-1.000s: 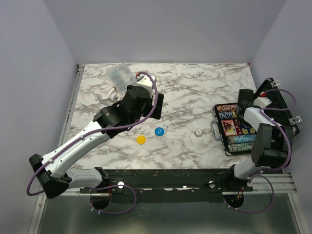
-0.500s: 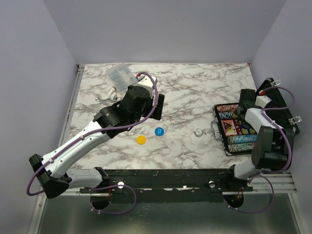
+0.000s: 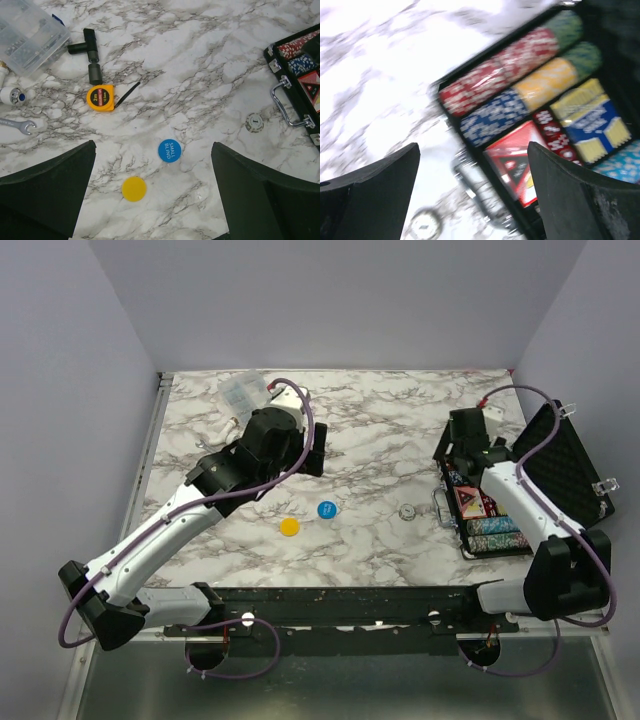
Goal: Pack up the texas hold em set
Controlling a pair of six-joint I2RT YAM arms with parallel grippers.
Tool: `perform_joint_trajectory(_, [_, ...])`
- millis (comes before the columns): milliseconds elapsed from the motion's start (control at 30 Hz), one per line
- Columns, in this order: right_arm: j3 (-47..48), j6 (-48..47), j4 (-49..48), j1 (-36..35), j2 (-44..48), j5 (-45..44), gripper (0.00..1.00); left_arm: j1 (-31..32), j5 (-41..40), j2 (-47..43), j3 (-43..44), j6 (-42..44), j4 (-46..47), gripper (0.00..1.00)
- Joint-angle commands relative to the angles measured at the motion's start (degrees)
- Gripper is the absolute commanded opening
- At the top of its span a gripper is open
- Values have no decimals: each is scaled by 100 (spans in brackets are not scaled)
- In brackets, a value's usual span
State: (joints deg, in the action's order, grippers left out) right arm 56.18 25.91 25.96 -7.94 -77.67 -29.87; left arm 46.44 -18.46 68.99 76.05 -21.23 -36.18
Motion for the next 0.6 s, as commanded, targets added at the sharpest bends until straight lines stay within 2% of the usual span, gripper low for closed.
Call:
perform_joint_trajectory(0, [385,301,648,-1011,-32,385,91,-264,302,-168,-142,-99,278,99])
perform_joint_trajectory(133, [610,636,855,-1848,-410,746,93,-473,265,-198,-100,-281,341,98])
perform_joint_trajectory(300, [1052,885,1000,-2876,-1218,1119,93,-838,531,-17,670,-834,-99,99])
perform_joint_trajectory(433, [1403,1074,989,-3394,-1899,1424,93,-1331,802,155,1299,-1014,-260,98])
perform_joint_trajectory(567, [1967,1188,1239,-3793,-2573,1486,94,-1822,865,156,1303,-843,-130,99])
